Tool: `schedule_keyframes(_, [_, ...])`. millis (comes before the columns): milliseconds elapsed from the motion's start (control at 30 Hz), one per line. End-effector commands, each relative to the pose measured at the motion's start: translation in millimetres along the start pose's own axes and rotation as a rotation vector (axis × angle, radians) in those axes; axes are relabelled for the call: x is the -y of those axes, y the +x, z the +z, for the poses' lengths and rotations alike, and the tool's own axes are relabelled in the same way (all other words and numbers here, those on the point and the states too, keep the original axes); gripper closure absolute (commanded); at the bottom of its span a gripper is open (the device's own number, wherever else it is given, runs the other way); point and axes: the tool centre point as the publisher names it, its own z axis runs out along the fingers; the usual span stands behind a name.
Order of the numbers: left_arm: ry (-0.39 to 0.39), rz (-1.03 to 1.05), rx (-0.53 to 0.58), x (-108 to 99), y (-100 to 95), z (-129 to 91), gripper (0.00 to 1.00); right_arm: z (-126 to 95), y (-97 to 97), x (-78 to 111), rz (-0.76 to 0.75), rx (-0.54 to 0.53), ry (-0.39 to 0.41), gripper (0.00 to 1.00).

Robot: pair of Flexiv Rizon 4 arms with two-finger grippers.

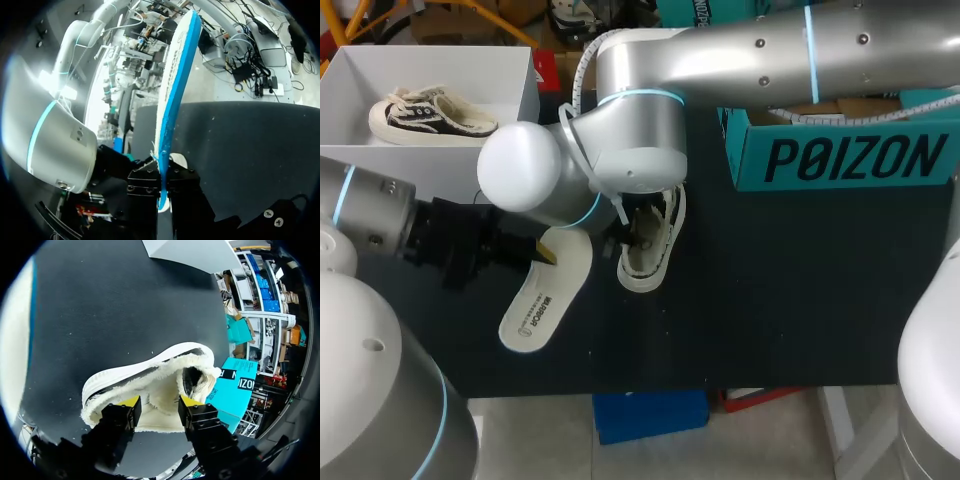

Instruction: Take the shoe out of the shoebox, open the shoe tongue, remove and reinsert the insole, then place the shoe into the shoebox

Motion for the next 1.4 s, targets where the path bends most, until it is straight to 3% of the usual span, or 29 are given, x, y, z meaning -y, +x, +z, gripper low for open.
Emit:
schedule_keyframes(33, [-0.006,0.001,-0.012,-2,-2.1,2,1.0,5,-1.9,-1.7,-0.002,0.0,0.001,0.55])
schedule_keyframes(533, [-0.013,0.03,-0.038,-8,-6.3,9,1.0,8,-15.3,2.6,-0.031,0.051,0.007,0.57])
schedule_keyframes(1400, [0.006,0.039,-0.016,-8,-9.1,15,1.0,-23,-25.5,12.2,-0.003,0.099,0.03,0.55])
